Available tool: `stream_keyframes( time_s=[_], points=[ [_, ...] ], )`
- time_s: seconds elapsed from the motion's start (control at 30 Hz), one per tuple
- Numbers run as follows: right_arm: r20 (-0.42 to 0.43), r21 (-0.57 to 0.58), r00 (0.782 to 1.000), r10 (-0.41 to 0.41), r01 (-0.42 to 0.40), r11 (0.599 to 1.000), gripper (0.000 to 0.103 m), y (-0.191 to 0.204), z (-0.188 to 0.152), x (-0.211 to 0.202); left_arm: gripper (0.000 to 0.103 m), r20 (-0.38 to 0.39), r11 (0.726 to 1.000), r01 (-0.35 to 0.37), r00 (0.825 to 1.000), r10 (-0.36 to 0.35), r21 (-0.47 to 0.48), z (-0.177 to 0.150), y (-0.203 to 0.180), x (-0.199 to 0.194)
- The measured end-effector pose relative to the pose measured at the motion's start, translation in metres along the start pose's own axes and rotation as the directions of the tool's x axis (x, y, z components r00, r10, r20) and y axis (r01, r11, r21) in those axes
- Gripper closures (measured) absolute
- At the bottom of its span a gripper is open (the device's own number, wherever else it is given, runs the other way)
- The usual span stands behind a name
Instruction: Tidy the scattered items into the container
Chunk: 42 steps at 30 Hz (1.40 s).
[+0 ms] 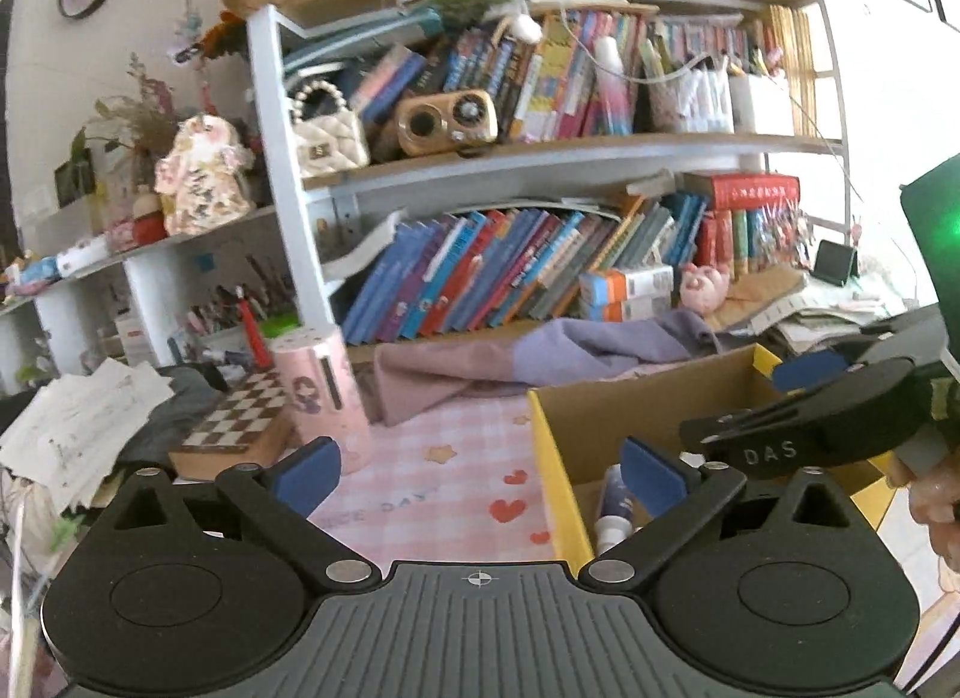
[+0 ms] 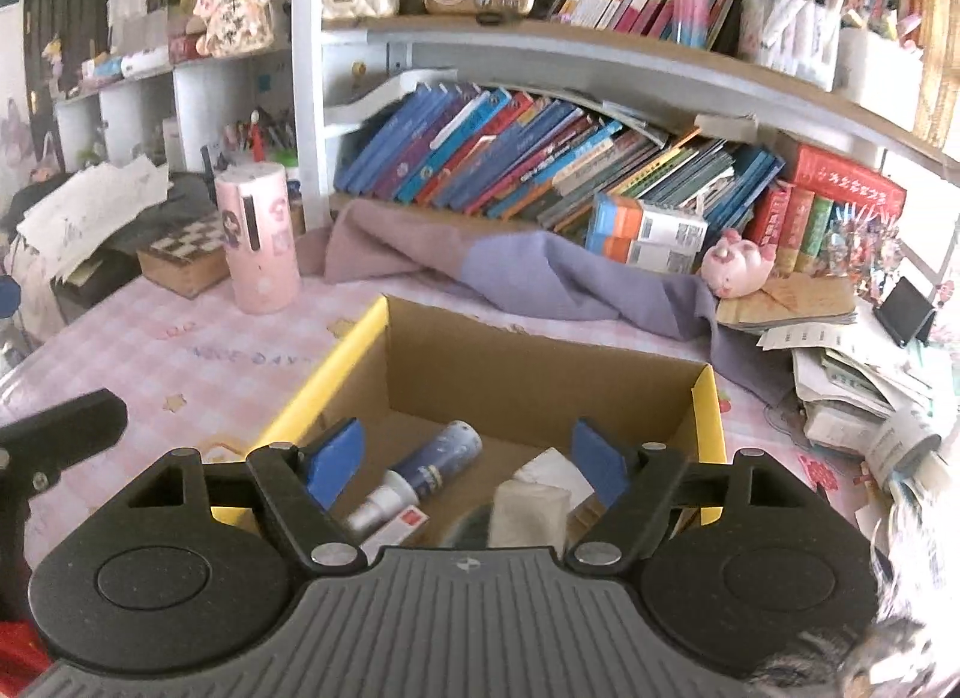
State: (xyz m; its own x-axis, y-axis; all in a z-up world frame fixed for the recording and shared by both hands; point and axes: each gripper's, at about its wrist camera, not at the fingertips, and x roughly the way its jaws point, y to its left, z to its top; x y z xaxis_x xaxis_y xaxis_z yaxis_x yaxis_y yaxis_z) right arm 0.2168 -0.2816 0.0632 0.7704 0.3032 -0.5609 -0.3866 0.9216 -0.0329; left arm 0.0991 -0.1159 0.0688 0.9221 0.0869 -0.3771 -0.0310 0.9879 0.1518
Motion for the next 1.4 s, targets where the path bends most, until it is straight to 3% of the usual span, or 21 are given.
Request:
stream_keyframes(
  time_s=[0.33, 0.9, 1.4],
  points=[
    [0.025, 0.128, 0.994, -0.110, 0.106, 0.986, 0.026, 0.035, -0.031, -0.037, 0.001, -0.008, 1.000, -0.011, 1.000, 0.011, -0.025, -0.033, 0.035, -0.038],
    [0.020, 0.202, 0.970, -0.244, 0.235, 0.951, 0.023, 0.097, -0.102, -0.108, 0.001, -0.050, 0.997, 0.007, 0.999, -0.011, -0.082, -0.089, 0.078, -0.096],
    [-0.018, 0.245, 0.965, -0.261, 0.257, 0.935, 0.016, 0.131, -0.153, -0.149, 0.000, -0.157, 0.996, 0.039, 0.986, -0.052, -0.084, -0.132, 0.092, -0.117]
  ],
)
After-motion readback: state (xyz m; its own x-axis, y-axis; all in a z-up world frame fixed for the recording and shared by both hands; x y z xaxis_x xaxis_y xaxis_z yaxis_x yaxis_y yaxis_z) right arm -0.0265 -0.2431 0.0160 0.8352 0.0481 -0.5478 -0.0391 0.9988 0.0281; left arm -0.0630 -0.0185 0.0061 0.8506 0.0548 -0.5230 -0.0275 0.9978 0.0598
